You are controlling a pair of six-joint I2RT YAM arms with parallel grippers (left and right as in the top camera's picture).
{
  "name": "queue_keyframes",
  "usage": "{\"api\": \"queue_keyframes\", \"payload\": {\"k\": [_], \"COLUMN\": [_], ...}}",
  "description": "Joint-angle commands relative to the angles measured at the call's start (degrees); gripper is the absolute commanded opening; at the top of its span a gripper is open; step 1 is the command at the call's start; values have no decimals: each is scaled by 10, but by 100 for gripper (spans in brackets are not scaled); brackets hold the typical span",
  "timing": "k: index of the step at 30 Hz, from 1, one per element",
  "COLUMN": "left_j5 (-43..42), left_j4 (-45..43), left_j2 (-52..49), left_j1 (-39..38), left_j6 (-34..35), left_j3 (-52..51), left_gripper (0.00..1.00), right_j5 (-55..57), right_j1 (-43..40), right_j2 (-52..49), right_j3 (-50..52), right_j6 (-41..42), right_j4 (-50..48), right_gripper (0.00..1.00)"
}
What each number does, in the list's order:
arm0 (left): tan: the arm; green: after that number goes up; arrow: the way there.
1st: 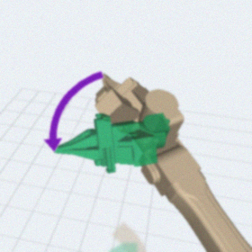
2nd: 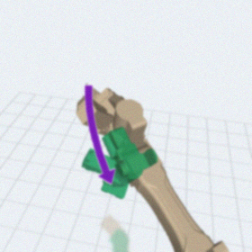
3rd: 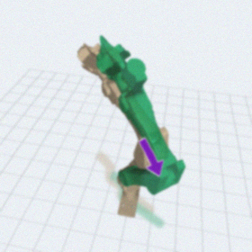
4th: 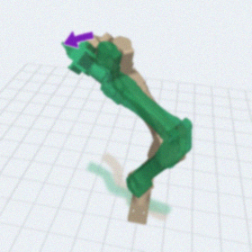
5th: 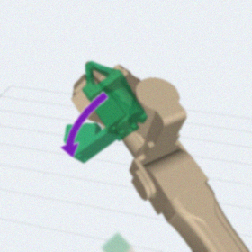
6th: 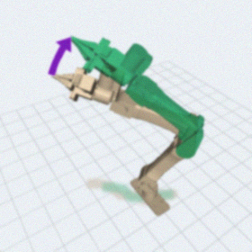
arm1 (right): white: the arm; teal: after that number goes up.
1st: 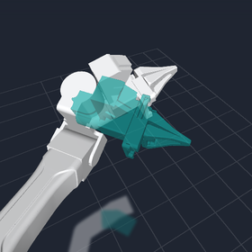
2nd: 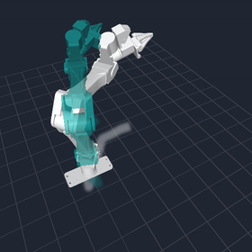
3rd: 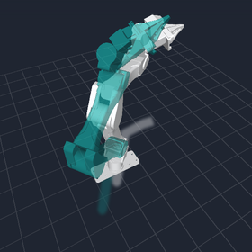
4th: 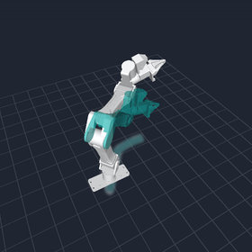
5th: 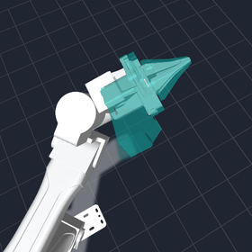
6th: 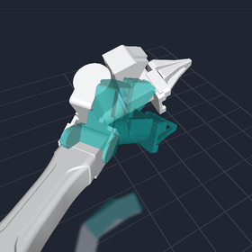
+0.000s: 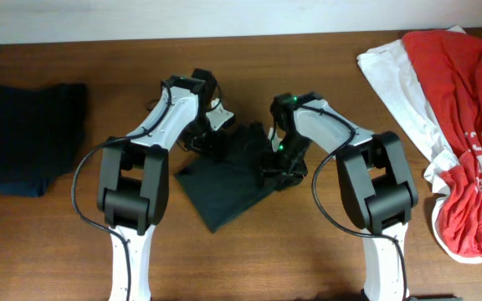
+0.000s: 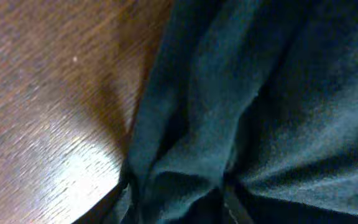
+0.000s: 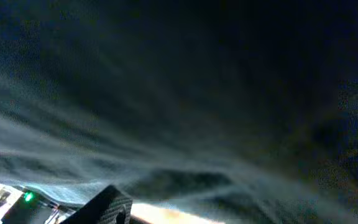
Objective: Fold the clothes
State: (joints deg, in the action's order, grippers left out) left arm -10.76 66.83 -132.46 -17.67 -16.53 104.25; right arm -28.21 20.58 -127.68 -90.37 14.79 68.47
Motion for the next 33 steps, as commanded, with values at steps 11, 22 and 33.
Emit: {"api": "queue_keyframes", "payload": {"k": [11, 22, 33], "left_j5": [-24, -209, 170], "left_j4": [-6, -37, 54], "left_j2": [43, -86, 33], "left_j1": [33, -6, 97], "left_j6": [301, 72, 94], "left_j3": [104, 111, 274], "left_gripper": [77, 90, 0], "right_j5": [286, 304, 304], "right_j1": [-78, -153, -272], "right_j2": [5, 6, 48], "right_j3": [-267, -363, -364], "right_j6": [-40, -40, -63], "right_j4": [38, 174, 209], "right_gripper": [51, 51, 51]}}
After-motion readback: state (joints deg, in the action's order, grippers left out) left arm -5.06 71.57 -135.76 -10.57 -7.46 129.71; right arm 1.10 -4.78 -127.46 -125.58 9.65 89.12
